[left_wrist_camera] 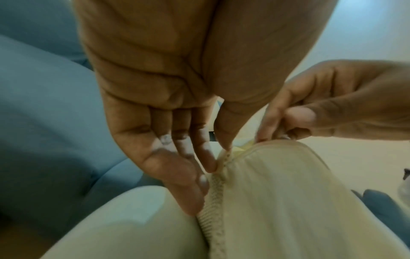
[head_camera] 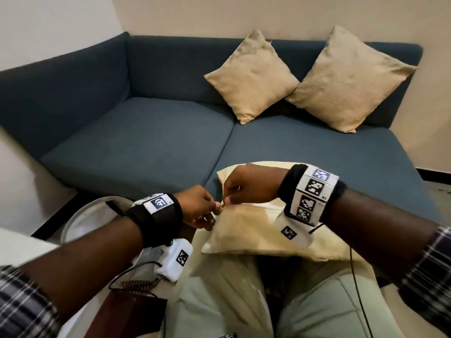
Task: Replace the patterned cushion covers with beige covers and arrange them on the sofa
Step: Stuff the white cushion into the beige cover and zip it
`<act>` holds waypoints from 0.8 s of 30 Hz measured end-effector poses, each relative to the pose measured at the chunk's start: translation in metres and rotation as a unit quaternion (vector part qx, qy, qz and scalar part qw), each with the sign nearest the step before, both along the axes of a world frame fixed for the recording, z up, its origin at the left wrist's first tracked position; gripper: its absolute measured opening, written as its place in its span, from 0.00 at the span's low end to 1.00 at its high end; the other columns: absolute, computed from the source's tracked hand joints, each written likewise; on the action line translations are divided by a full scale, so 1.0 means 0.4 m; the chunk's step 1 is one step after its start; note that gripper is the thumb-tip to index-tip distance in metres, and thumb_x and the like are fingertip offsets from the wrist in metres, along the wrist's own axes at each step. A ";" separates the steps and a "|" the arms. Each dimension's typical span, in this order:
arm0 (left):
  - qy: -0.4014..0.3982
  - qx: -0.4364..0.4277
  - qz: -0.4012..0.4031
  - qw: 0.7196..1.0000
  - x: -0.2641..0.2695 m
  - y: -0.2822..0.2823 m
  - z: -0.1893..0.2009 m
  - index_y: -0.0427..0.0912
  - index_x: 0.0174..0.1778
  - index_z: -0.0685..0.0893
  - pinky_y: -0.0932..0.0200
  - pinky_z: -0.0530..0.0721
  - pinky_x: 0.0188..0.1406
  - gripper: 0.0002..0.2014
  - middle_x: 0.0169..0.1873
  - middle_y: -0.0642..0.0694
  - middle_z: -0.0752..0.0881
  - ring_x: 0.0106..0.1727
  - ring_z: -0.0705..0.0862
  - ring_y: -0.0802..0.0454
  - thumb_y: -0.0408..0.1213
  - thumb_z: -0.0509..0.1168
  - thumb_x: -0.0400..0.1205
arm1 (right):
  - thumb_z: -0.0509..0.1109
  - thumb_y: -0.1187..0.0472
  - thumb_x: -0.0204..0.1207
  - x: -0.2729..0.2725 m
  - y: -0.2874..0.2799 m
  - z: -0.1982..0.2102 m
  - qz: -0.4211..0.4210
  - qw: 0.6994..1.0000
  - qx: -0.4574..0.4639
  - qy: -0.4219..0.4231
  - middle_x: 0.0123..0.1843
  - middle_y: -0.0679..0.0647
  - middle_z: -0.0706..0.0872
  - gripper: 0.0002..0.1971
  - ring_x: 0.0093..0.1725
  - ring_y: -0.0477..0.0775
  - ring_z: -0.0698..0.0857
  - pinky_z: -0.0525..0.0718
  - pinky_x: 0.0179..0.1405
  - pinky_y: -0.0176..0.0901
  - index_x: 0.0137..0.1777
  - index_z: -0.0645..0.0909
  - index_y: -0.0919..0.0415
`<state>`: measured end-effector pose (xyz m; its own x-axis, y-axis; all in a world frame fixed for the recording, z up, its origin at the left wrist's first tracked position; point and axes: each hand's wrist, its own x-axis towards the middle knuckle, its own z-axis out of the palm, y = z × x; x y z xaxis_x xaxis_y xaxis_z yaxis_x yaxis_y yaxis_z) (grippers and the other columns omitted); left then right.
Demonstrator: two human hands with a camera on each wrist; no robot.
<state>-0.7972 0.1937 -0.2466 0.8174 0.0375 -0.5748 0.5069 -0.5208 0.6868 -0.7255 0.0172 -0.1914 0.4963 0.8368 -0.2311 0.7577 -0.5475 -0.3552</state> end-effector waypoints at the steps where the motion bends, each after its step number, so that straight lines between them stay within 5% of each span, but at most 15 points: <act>1: 0.002 -0.006 0.007 1.000 -0.003 -0.001 -0.001 0.38 0.46 0.86 0.60 0.84 0.30 0.11 0.38 0.37 0.91 0.36 0.91 0.45 0.40 0.63 0.89 | 0.72 0.50 0.79 -0.003 0.018 -0.009 -0.009 1.000 -0.002 0.008 0.46 0.46 0.92 0.08 0.47 0.50 0.87 0.85 0.54 0.47 0.50 0.91 0.51; 9: 0.025 -0.092 0.086 0.992 -0.018 -0.013 -0.052 0.40 0.41 0.81 0.51 0.84 0.35 0.17 0.38 0.36 0.83 0.31 0.83 0.42 0.22 0.50 0.86 | 0.81 0.53 0.67 -0.046 0.082 -0.097 -0.133 0.990 0.023 -0.031 0.43 0.52 0.91 0.06 0.43 0.56 0.88 0.88 0.44 0.47 0.43 0.91 0.51; 13: 0.044 -0.112 0.096 0.988 -0.020 -0.015 -0.046 0.42 0.49 0.83 0.54 0.84 0.37 0.18 0.41 0.39 0.83 0.36 0.81 0.43 0.23 0.49 0.86 | 0.78 0.55 0.68 -0.059 0.093 -0.111 -0.157 0.986 0.023 -0.052 0.47 0.56 0.89 0.05 0.45 0.61 0.88 0.86 0.43 0.47 0.44 0.88 0.51; 24: 0.089 -0.155 0.129 0.975 -0.013 -0.037 -0.029 0.40 0.48 0.84 0.53 0.83 0.42 0.11 0.41 0.41 0.83 0.36 0.82 0.44 0.30 0.56 0.85 | 0.76 0.49 0.70 -0.053 0.081 -0.084 -0.138 0.990 -0.004 -0.042 0.41 0.55 0.89 0.10 0.41 0.58 0.88 0.91 0.44 0.52 0.43 0.88 0.56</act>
